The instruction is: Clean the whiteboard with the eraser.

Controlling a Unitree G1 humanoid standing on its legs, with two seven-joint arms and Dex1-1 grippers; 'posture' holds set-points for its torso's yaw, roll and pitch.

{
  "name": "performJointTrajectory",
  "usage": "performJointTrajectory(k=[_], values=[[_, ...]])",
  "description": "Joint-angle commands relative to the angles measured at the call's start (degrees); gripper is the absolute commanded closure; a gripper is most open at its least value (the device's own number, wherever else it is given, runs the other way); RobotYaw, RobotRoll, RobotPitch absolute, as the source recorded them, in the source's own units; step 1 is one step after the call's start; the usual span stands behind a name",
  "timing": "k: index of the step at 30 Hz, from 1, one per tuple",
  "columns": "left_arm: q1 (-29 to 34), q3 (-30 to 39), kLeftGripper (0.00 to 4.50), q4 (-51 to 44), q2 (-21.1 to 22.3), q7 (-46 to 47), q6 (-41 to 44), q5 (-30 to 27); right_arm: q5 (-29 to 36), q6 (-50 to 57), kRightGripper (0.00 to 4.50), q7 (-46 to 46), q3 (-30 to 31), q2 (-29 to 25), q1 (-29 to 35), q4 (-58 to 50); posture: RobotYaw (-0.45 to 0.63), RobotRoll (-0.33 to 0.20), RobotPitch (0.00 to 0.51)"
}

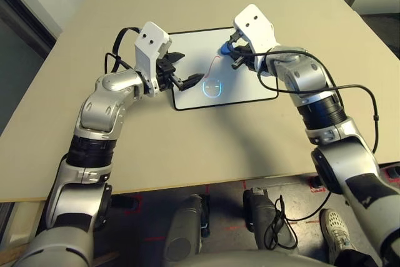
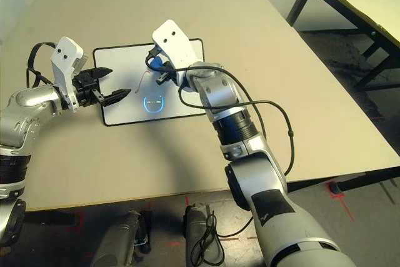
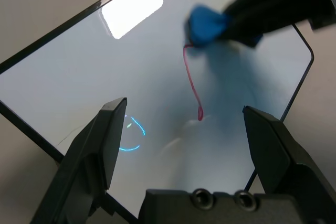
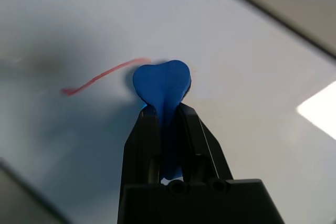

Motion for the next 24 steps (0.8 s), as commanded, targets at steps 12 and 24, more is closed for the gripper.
performJointTrajectory(k=[12, 24], values=[[0.87, -0.3, 0.0, -0.93, 0.18, 0.31, 0.63, -0.03, -0.9, -5.14, 4.15, -2.09, -2.44, 1.16, -4.85, 8.01, 0.04, 0.0, 0.195], [1.37, 0.15, 0.0, -2.08, 0.38, 0.65, 1.39, -0.32, -0.66, 3.52, 4.15, 3.55, 4.57, 0.17, 3.85, -4.17, 0.04, 0.0, 0.202]])
